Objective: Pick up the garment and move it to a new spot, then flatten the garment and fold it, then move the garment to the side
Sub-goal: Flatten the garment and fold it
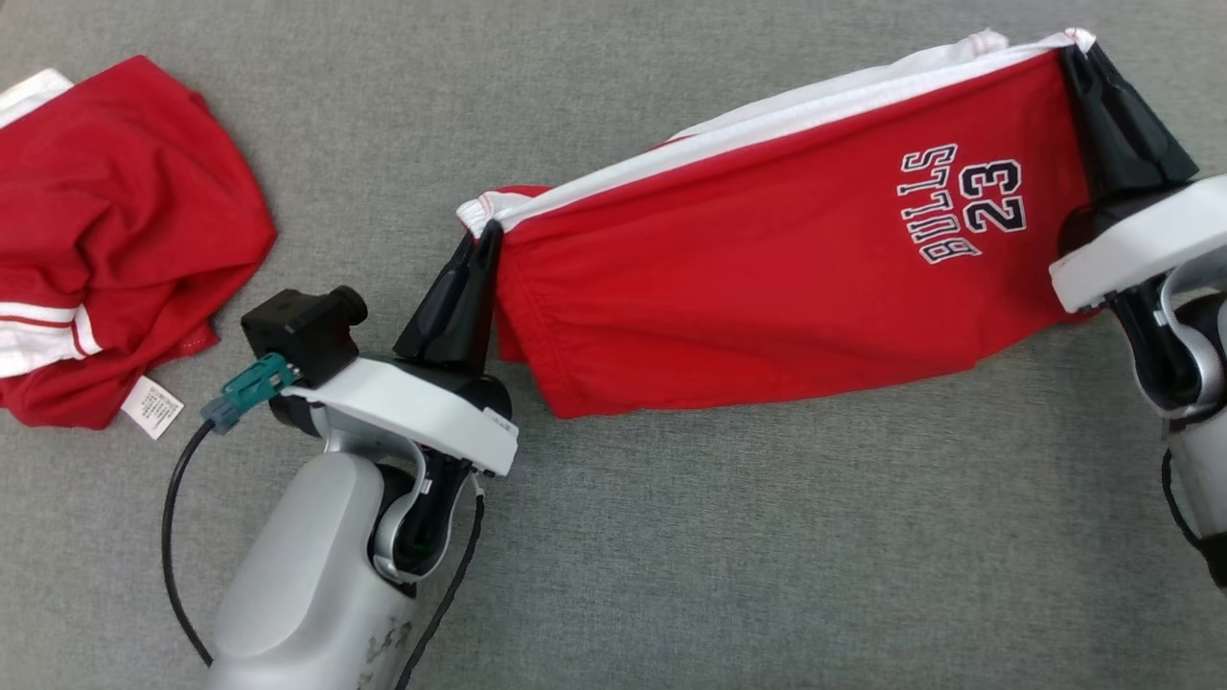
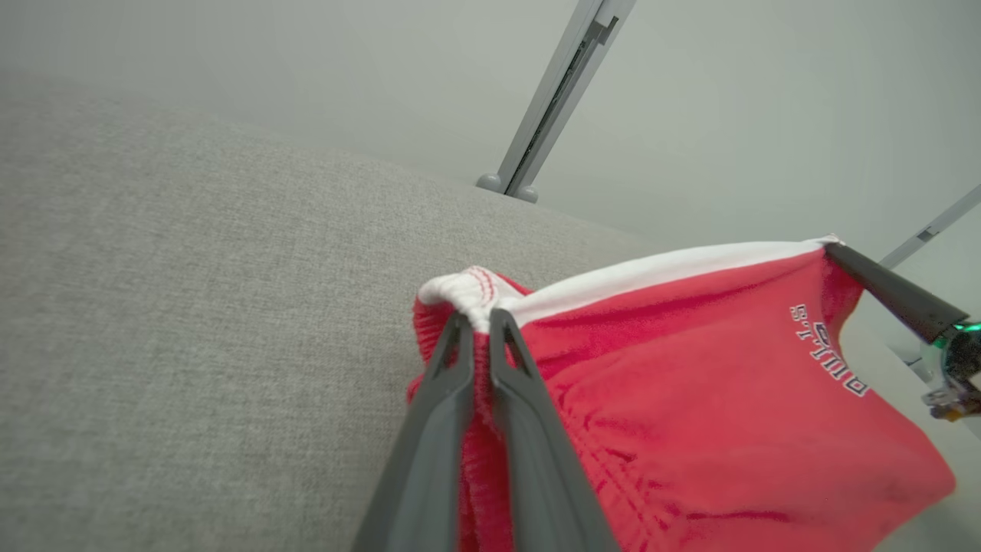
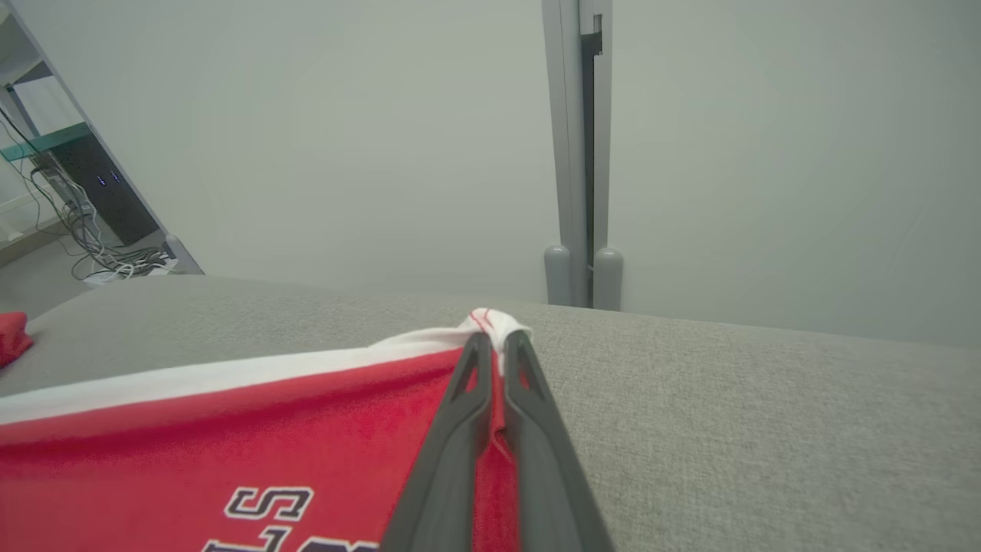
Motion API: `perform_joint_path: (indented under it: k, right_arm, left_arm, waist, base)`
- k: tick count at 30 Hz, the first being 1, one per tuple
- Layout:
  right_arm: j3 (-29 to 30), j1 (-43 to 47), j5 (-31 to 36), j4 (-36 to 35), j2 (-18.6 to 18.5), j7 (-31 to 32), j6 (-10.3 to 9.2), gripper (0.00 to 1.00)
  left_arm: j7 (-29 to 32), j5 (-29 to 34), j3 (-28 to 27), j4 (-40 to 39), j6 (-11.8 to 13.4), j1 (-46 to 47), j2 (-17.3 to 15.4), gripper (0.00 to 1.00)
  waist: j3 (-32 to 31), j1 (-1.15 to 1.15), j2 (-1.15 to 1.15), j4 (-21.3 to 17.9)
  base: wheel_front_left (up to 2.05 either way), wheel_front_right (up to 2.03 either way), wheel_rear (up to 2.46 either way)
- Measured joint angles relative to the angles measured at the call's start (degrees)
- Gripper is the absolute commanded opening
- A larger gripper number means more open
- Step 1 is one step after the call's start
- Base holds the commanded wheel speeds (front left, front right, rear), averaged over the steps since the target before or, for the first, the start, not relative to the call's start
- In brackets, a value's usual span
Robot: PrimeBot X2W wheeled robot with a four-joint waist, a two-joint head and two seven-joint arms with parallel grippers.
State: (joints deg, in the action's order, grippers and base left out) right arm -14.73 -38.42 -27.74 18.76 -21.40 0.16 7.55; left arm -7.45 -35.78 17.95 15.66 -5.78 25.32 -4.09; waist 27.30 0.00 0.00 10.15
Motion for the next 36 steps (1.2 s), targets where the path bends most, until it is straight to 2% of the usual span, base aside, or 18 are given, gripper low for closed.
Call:
perform_joint_path:
  k: [8,9,10,11,12,16,21,28,36]
  right_arm:
    - [-5.23,-8.35,-2.58,11.26,-1.26,-2.01,-0.01,0.01]
    - [-5.75,-8.79,-3.16,12.13,-1.18,-2.81,-0.01,0.37]
    - [-6.48,-9.16,-3.44,13.02,-1.11,-3.32,-0.01,1.00]
    - [-7.01,-9.39,-3.56,13.70,-0.98,-4.19,-0.01,1.00]
    - [-7.50,-9.59,-3.88,14.16,-0.87,-5.13,-0.01,1.00]
    - [-8.00,-9.71,-3.47,15.94,-0.89,-10.05,-0.05,1.00]
    - [-5.77,-6.69,-0.59,13.06,-1.13,-14.38,-0.05,1.00]
    - [3.57,2.07,5.43,4.01,1.76,-15.05,-0.05,1.00]
    - [8.32,14.43,10.77,-7.16,4.94,-13.47,-0.07,1.00]
  left_arm:
    - [-2.23,-0.74,5.00,8.76,-1.05,7.25,0.99,0.00]
    - [-2.41,-0.87,5.49,9.64,-1.12,7.82,1.00,0.00]
    - [-2.78,-1.16,5.87,10.33,-1.18,8.21,1.00,0.29]
    - [-3.10,-1.13,6.27,10.95,-1.22,8.63,0.94,0.62]
    - [-3.52,-1.13,6.48,11.60,-1.22,8.94,0.94,1.00]
    - [-5.57,-0.20,6.57,13.44,-0.99,9.04,0.99,1.00]
    - [-7.44,3.13,4.05,12.23,2.32,6.54,0.70,1.00]
    - [-7.62,9.51,-3.12,2.70,4.87,2.11,-1.01,1.00]
    - [-7.65,16.01,-9.04,-3.93,5.42,-2.81,-2.43,1.00]
  waist:
    - [4.07,0.00,0.00,3.45]
    - [4.22,0.00,0.00,3.47]
    - [4.22,0.00,0.00,3.36]
    - [4.15,0.00,0.00,3.19]
    - [4.06,0.00,0.00,3.03]
    - [3.48,0.00,0.00,2.47]
    - [1.67,0.00,0.00,1.71]
    - [-1.18,0.00,0.00,-0.39]
    - [-4.48,0.00,0.00,-3.03]
  base:
    - [0.00,0.00,0.00]
    - [0.00,0.00,0.00]
    - [0.00,0.00,0.00]
    - [0.00,0.00,0.00]
    - [0.00,0.00,0.00]
    - [0.00,0.00,0.00]
    - [0.00,0.00,0.00]
    - [0.00,0.00,0.00]
    - [0.00,0.00,0.00]
